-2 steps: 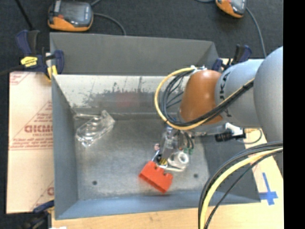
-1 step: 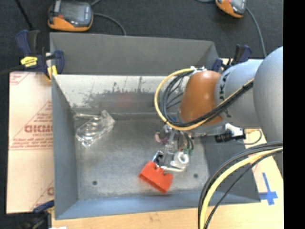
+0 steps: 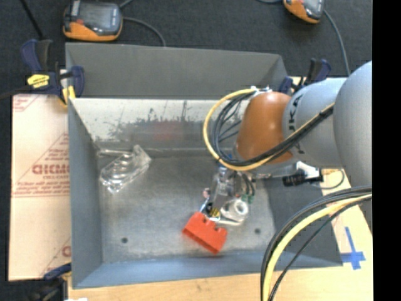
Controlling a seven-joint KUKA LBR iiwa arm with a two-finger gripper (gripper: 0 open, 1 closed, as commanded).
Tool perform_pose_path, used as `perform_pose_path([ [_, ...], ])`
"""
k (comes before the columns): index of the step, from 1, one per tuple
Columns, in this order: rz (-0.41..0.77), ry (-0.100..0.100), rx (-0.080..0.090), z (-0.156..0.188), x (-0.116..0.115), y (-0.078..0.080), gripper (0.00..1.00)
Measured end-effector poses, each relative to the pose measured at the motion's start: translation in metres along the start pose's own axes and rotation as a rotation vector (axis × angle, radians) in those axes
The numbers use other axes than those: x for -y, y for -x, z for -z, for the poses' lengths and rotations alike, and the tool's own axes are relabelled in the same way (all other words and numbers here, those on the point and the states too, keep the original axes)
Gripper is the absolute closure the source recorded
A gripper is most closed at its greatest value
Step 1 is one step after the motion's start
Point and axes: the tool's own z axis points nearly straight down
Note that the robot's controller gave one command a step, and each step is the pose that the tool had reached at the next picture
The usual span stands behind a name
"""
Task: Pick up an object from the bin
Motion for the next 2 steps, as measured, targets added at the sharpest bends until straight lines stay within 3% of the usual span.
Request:
perform_pose_path([
  [1, 0.007, 0.002, 0.003, 0.117, -0.0105, -0.0239, 1.0],
  [2, 0.007, 0.0, -0.005, 0.1124, -0.0098, -0.0252, 0.0],
])
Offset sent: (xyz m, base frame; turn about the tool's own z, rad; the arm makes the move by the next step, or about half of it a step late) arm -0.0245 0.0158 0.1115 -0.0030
